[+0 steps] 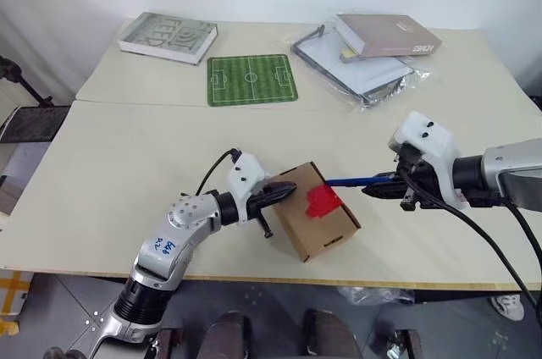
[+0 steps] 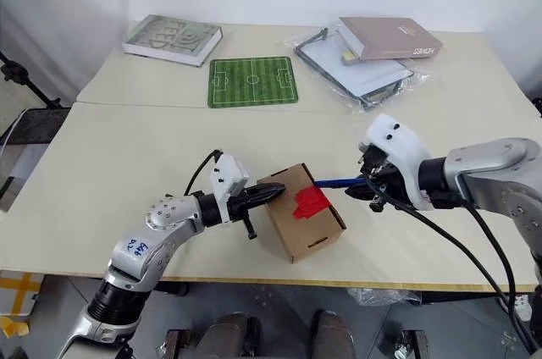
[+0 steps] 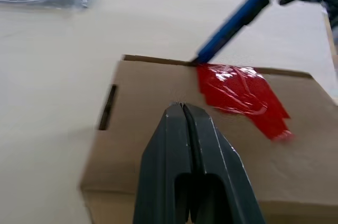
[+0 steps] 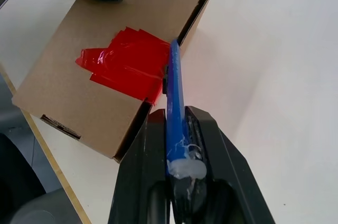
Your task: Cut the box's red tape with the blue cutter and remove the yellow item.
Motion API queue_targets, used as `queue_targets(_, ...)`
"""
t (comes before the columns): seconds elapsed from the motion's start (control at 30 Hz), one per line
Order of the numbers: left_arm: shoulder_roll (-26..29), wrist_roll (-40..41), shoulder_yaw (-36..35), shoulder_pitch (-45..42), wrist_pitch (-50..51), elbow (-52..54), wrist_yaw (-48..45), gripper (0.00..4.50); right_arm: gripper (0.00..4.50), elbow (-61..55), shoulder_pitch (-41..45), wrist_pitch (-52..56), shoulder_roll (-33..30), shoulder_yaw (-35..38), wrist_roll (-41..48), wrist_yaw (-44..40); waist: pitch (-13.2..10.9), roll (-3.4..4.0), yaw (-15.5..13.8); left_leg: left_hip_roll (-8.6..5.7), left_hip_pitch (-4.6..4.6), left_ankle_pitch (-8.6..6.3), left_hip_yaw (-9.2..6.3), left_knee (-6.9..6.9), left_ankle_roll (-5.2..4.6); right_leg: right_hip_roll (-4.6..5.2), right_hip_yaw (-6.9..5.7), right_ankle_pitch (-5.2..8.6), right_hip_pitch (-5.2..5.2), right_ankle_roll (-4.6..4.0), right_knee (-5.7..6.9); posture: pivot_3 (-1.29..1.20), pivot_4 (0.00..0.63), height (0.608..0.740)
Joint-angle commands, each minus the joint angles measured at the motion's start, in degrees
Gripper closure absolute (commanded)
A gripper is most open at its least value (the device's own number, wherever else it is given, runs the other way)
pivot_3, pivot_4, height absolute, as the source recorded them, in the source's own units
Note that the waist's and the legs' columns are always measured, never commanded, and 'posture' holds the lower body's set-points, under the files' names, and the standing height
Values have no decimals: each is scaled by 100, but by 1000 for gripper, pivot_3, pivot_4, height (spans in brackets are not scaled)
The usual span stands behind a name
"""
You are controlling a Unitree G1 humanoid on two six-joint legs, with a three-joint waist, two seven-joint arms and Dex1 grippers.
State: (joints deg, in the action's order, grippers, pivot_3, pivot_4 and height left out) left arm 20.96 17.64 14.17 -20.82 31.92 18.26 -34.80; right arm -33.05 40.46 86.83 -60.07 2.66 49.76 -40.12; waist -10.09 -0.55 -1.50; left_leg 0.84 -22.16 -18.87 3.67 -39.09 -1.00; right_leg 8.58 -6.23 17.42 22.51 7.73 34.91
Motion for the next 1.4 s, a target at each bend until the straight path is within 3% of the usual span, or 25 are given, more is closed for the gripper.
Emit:
queue_targets(0.03, 146, -206, 524, -105, 644, -41, -107, 4489, 4335, -41, 223, 472, 184, -169, 296, 35, 0, 1, 2, 0, 1, 0, 0, 0, 0, 0, 0, -1, -1, -1, 0, 0, 150, 740)
queue_targets(0.43, 484, -326, 1016, -1086, 2690, 27, 111, 4489, 4335, 232, 636, 567, 115, -401, 1225, 694, 6, 1, 15, 2, 13, 0, 2, 0, -1, -1, 5, -2, -10, -3, 1, 0, 150, 740)
queue_targets(0.67, 1229, -472, 1480, -1817, 3719, 155, 156, 4489, 4335, 366, 697, 567, 21, -435, 1660, 1113, 8, 1, 71, 8, 16, 0, 5, 0, -1, -6, 9, -2, -8, -6, 5, 0, 150, 740)
queue_targets(0.83, 1634, -591, 1993, -2125, 3773, 155, 130, 4489, 4335, 452, 766, 567, 17, -498, 1882, 1333, 11, 5, 156, 12, 22, 0, 7, 2, 0, -8, 13, -1, -10, -9, 7, 0, 150, 740)
queue_targets(1.13, 1461, -577, 2159, -2159, 3721, -12, 183, 4489, 4335, 668, 880, 567, -221, -783, 2823, 1885, 13, 8, 161, 28, 101, -18, 10, 13, -14, -6, 24, 3, -82, -19, -35, 0, 150, 740)
queue_targets(1.4, 1396, -631, 2205, -2222, 3701, -116, 173, 4489, 4335, 677, 837, 567, -615, -924, 3619, 2314, 27, 24, 128, 69, 99, -32, 1, 11, 16, -3, 34, -16, -100, -49, -82, 0, 150, 740)
